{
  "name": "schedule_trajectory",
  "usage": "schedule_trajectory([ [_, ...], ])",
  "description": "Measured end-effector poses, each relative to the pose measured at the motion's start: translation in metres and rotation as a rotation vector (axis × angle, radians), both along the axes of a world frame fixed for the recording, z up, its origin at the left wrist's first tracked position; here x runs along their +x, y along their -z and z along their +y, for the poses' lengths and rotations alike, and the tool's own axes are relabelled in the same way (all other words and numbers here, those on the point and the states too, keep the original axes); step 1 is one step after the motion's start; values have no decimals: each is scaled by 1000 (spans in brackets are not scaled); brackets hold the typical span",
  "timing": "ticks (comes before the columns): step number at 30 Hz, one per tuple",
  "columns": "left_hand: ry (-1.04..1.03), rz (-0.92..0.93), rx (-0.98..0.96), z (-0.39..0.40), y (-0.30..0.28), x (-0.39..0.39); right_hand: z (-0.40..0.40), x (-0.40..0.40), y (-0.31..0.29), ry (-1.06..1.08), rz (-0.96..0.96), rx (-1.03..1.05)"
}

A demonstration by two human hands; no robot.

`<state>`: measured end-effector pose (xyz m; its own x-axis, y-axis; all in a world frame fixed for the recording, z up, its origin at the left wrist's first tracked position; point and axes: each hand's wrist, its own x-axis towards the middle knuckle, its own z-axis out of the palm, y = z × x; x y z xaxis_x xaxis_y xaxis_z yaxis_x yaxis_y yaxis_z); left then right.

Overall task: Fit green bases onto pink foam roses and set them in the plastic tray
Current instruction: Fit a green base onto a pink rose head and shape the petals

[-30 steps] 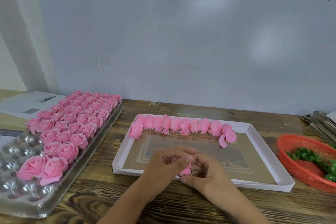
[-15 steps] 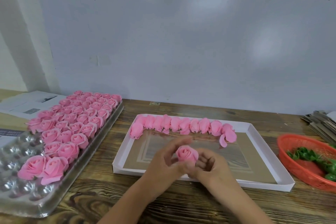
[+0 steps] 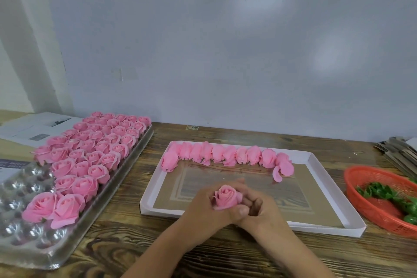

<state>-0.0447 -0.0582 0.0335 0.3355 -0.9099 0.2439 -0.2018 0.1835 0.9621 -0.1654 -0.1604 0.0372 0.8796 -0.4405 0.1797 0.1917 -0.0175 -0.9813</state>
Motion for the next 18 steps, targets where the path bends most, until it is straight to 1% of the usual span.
schedule_trajectory([
  [2, -4, 11, 4, 1, 1, 0, -2, 0, 0, 3, -27, 59],
  [4, -61, 25, -41, 0, 0, 1, -3, 0, 0, 7, -21, 56],
  [8, -132, 53, -111, 1, -5, 0, -3, 0, 1, 6, 70, -71],
  [10, -119, 34, -121, 1, -4, 0, 0, 1, 3, -17, 97, -107],
  [12, -94, 43, -100, 1, -4, -1, 0, 0, 3, -23, 96, -92],
  [16, -17, -14, -13, 2, -4, -1, -2, -3, 4, -69, 29, -113],
  [18, 19, 24, -2, 4, -5, -2, -2, -1, 5, -43, -24, -30],
])
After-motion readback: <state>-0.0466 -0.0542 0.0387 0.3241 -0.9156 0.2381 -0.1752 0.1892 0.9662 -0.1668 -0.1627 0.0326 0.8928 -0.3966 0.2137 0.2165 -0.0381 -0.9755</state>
